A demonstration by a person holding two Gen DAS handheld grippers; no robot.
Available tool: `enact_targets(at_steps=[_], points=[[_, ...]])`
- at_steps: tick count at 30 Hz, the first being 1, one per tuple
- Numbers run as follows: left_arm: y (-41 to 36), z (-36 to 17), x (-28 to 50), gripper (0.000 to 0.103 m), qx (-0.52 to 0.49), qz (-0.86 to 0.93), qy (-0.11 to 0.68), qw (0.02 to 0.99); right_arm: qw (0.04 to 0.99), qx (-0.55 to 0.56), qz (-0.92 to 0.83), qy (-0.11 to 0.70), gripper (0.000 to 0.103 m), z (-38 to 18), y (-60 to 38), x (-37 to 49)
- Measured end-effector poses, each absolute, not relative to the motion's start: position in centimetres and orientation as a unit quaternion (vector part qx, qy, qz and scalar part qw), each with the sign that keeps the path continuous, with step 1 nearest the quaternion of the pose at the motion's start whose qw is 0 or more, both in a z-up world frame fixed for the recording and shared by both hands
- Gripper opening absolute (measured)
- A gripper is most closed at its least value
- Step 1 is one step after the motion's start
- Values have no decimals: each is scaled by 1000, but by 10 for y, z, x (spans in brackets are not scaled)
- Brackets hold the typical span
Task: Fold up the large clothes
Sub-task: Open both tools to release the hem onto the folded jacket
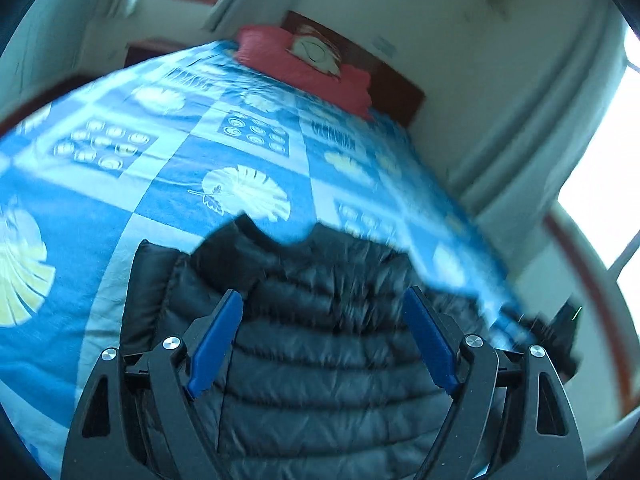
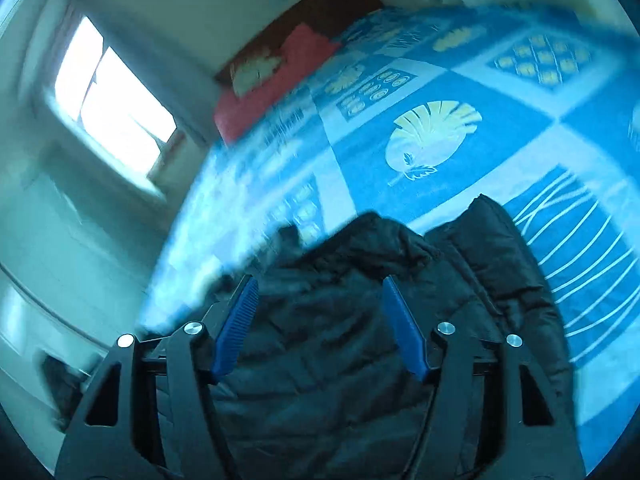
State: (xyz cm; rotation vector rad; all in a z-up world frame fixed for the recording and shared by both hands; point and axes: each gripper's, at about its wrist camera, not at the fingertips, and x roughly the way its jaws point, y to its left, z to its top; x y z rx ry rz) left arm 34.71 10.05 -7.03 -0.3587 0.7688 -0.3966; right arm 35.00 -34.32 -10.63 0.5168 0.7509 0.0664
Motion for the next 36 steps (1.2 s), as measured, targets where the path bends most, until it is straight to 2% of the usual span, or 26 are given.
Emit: enact_targets(at_steps=[8, 19, 25, 31, 36], points=[[93, -110, 385, 81, -116, -108, 395, 905, 912, 113, 4, 393, 64, -131, -311, 388], [82, -152, 425, 82, -64, -51, 436, 896, 902, 54, -36, 427, 70, -173, -299, 428], [81, -134, 416, 81, -56, -40, 433, 899, 905, 60, -33, 419, 70, -157, -300, 420], [66, -83, 374, 81, -124, -104, 373, 914, 917, 107, 27, 384, 70, -123, -265, 397], [7, -98, 383, 81, -80, -129, 391, 908, 916, 46, 59, 395, 70, -131, -206, 409]])
